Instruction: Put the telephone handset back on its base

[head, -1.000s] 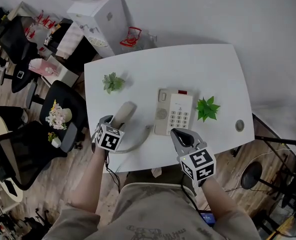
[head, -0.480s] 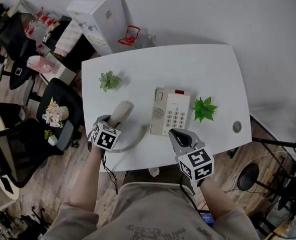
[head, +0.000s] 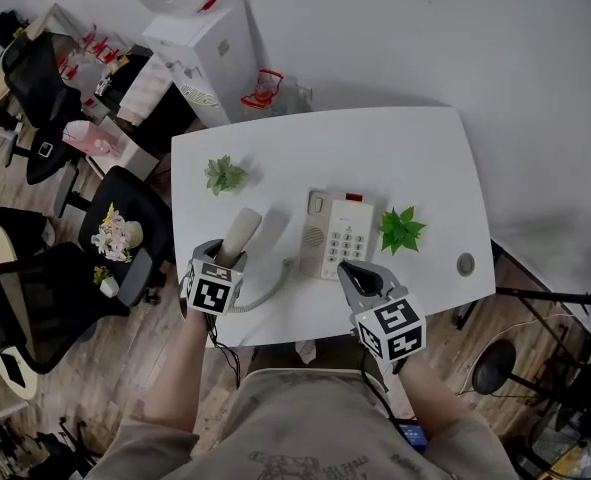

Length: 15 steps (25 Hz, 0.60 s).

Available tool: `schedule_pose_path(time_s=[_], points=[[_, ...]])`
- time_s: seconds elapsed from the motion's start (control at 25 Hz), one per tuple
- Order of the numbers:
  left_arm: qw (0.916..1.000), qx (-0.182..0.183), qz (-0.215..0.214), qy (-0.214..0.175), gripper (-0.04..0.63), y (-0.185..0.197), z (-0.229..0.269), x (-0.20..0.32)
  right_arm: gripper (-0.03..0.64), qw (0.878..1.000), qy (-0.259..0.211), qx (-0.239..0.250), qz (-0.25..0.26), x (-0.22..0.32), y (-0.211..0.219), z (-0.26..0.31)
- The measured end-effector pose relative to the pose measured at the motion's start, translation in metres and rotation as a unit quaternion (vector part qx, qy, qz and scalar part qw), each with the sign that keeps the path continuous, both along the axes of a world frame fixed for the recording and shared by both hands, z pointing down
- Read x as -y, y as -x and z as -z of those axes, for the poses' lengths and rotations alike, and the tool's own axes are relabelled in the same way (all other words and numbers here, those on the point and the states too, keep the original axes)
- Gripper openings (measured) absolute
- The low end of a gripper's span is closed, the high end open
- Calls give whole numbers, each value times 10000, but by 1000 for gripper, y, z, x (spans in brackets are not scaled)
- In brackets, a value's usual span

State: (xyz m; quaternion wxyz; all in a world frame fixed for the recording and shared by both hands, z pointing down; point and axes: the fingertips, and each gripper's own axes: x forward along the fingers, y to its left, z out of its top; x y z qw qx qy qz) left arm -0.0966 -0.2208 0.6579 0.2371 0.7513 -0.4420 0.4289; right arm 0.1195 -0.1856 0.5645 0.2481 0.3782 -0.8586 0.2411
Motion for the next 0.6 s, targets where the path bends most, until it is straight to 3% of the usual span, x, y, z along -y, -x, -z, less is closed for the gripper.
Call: schedule_pose_path(time_s=[0.6], points=[[9947, -660, 690, -393, 218, -39, 85, -4, 29, 9996, -232, 106, -73, 5, -18, 38]])
